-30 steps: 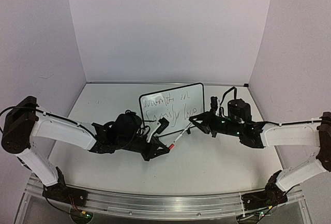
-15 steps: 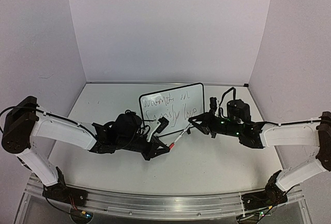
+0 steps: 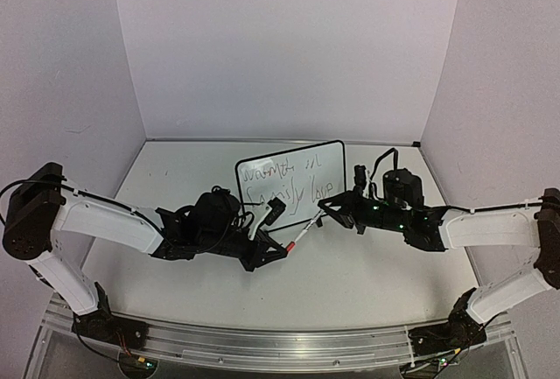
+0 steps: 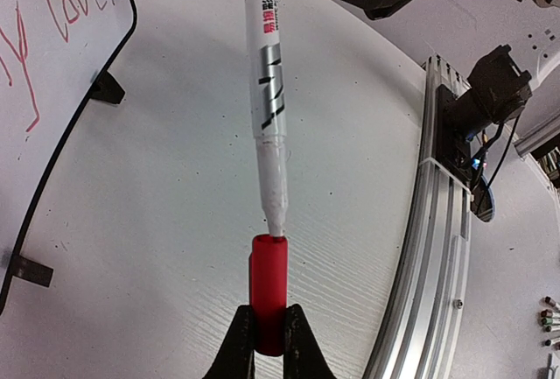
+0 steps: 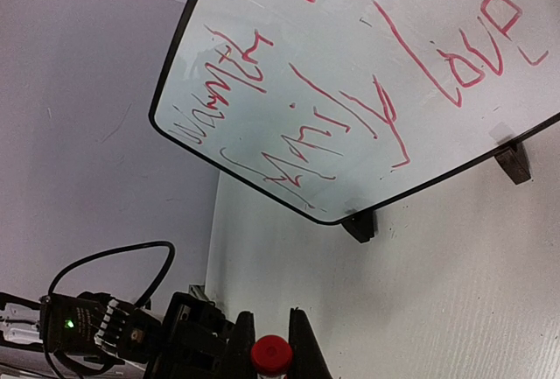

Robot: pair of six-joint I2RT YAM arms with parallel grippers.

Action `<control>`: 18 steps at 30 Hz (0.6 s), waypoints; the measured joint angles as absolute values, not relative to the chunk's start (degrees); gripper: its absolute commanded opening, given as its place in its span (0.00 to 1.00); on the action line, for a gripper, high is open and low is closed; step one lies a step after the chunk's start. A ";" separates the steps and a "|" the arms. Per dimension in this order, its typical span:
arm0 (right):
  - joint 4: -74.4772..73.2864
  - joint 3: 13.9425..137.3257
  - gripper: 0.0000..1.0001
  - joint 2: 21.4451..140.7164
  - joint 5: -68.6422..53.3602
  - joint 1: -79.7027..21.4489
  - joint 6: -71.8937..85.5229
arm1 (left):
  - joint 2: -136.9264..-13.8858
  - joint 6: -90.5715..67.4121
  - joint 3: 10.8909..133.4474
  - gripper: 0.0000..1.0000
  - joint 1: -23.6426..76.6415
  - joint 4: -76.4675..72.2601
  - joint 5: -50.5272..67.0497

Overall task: Write a sentence on the whiteboard
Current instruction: Insert the whiteboard marker without the cap into the pen cap.

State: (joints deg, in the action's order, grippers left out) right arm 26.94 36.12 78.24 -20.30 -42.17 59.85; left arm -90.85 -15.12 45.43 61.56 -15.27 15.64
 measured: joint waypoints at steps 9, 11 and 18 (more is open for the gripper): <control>26.91 36.49 0.00 78.70 -20.33 -42.65 59.55 | -90.83 -15.77 45.96 0.00 61.56 -16.08 15.62; 26.79 36.75 0.00 78.70 -20.40 -42.85 59.34 | -90.83 -16.16 46.19 0.00 61.56 -16.21 15.41; 24.66 38.98 0.00 78.70 -19.43 -44.05 56.02 | -91.06 -17.34 47.72 0.00 61.56 -15.98 14.82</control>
